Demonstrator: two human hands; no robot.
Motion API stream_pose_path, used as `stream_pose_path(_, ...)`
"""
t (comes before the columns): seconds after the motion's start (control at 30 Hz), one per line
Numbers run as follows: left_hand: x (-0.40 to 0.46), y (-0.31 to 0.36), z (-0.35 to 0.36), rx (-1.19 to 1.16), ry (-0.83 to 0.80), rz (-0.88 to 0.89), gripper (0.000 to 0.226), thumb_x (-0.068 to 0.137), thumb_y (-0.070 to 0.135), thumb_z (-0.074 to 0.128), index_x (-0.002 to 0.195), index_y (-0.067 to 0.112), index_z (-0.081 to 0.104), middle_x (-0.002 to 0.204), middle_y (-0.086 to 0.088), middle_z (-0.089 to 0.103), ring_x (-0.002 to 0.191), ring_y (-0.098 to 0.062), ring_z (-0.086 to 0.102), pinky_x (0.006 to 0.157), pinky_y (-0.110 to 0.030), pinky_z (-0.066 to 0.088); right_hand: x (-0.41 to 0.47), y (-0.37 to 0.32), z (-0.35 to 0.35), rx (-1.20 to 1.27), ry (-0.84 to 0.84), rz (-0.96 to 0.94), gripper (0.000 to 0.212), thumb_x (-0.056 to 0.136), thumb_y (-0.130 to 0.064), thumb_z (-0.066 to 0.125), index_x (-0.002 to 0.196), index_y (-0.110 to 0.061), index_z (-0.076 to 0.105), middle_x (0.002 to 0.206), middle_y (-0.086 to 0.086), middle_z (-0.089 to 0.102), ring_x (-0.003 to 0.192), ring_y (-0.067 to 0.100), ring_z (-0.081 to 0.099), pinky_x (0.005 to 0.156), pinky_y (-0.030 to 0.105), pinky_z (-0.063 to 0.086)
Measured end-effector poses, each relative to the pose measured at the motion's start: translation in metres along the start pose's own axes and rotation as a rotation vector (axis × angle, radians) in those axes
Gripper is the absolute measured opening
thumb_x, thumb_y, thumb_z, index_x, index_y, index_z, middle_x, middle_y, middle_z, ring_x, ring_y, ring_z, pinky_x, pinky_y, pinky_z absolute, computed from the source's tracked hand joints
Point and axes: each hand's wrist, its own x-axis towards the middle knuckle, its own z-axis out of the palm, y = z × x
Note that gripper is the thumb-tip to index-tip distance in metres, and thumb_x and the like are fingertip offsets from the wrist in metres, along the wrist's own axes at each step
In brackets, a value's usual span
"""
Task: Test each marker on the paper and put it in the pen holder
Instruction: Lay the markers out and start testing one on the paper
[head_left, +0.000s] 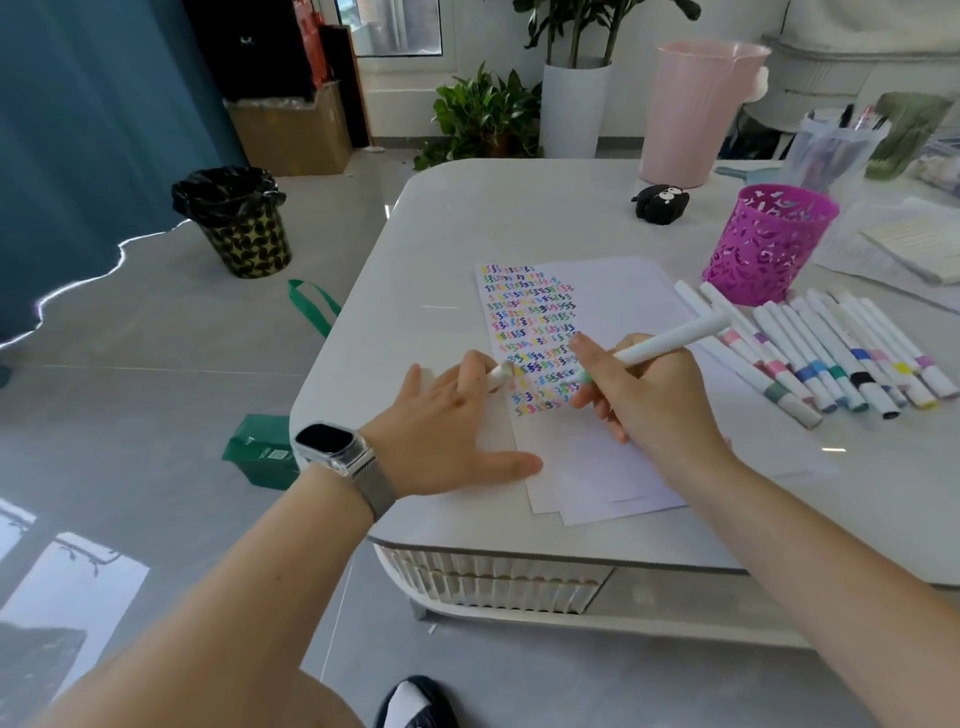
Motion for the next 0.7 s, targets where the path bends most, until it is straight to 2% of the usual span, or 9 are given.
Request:
stream_pose_path(0.1, 0.003, 0.003, 0.002, -0.031, -0.003, -0.022, 0.077, 0.074, 0.068, 0.056, 0.123, 0.018, 0.022, 0.139, 0.014, 0.030, 0.106, -0.007, 0.036, 0.104, -0.037, 0.028, 0.000, 0.001, 0.011, -0.097, 0.017, -0.063, 0.044, 0.082, -0.029, 0.073, 0.047, -0.018, 0.048, 0.048, 0.004, 0.061, 0.035, 0.003, 0.043, 0.039, 0.014, 0.033)
stream_pose_path(0.2, 0.005, 0.003, 0.003, -0.008, 0.007, 0.005, 0.077, 0.073, 0.069, 0.055, 0.120, 0.018, 0.022, 0.137, 0.010, 0.032, 0.116, -0.011, 0.041, 0.103, -0.039, 0.030, -0.004, 0.006, 0.021, -0.239, 0.011, -0.111, 0.044, 0.077, -0.021, 0.075, 0.053, -0.007, 0.042, 0.046, 0.006, 0.052, 0.040, 0.007, 0.043, 0.040, 0.014, 0.031)
stream_pose_path(0.27, 0.006, 0.001, 0.004, 0.013, -0.006, 0.024, 0.079, 0.074, 0.069, 0.054, 0.125, 0.018, 0.021, 0.139, 0.009, 0.028, 0.123, -0.010, 0.039, 0.103, -0.040, 0.030, -0.006, 0.010, 0.022, -0.282, -0.004, -0.136, 0.043, 0.077, -0.018, 0.074, 0.055, -0.003, 0.040, 0.048, 0.011, 0.052, 0.043, 0.012, 0.044, 0.041, 0.018, 0.033)
stream_pose_path(0.37, 0.007, -0.001, 0.005, 0.037, -0.008, 0.038, 0.087, 0.074, 0.071, 0.052, 0.133, 0.015, 0.020, 0.139, 0.008, 0.026, 0.127, -0.010, 0.037, 0.104, -0.040, 0.029, -0.005, 0.013, 0.021, -0.320, -0.044, -0.152, 0.043, 0.076, -0.020, 0.073, 0.059, 0.001, 0.040, 0.058, 0.023, 0.059, 0.054, 0.028, 0.056, 0.046, 0.033, 0.039)
stream_pose_path(0.47, 0.008, -0.001, 0.006, 0.012, -0.023, 0.014, 0.088, 0.074, 0.070, 0.053, 0.130, 0.012, 0.021, 0.137, 0.008, 0.029, 0.122, -0.010, 0.040, 0.104, -0.042, 0.029, -0.004, 0.014, 0.022, -0.340, -0.041, -0.166, 0.041, 0.076, -0.021, 0.073, 0.060, 0.001, 0.042, 0.058, 0.022, 0.060, 0.059, 0.031, 0.060, 0.048, 0.034, 0.041)
stream_pose_path(0.57, 0.009, 0.001, 0.004, 0.007, -0.034, 0.001, 0.084, 0.074, 0.068, 0.056, 0.127, 0.012, 0.022, 0.135, 0.007, 0.031, 0.113, -0.012, 0.044, 0.103, -0.042, 0.030, -0.004, 0.014, 0.022, -0.366, -0.028, -0.175, 0.040, 0.076, -0.020, 0.072, 0.059, 0.000, 0.042, 0.053, 0.015, 0.060, 0.057, 0.025, 0.060, 0.046, 0.025, 0.038)
stream_pose_path(0.63, 0.009, 0.003, 0.003, 0.000, -0.048, -0.009, 0.084, 0.075, 0.067, 0.057, 0.128, 0.011, 0.022, 0.134, 0.008, 0.031, 0.101, -0.009, 0.040, 0.104, -0.042, 0.030, -0.004, 0.014, 0.022, -0.379, -0.019, -0.183, 0.040, 0.076, -0.020, 0.072, 0.059, -0.001, 0.041, 0.053, 0.015, 0.060, 0.055, 0.022, 0.059, 0.044, 0.022, 0.036)
stream_pose_path(0.7, 0.009, 0.005, 0.002, -0.015, -0.058, -0.016, 0.085, 0.075, 0.066, 0.058, 0.129, 0.011, 0.022, 0.133, 0.008, 0.030, 0.095, -0.007, 0.034, 0.105, -0.043, 0.029, -0.003, 0.014, 0.023, -0.395, -0.015, -0.200, 0.040, 0.076, -0.020, 0.072, 0.060, 0.000, 0.040, 0.057, 0.021, 0.058, 0.058, 0.027, 0.059, 0.045, 0.028, 0.036)
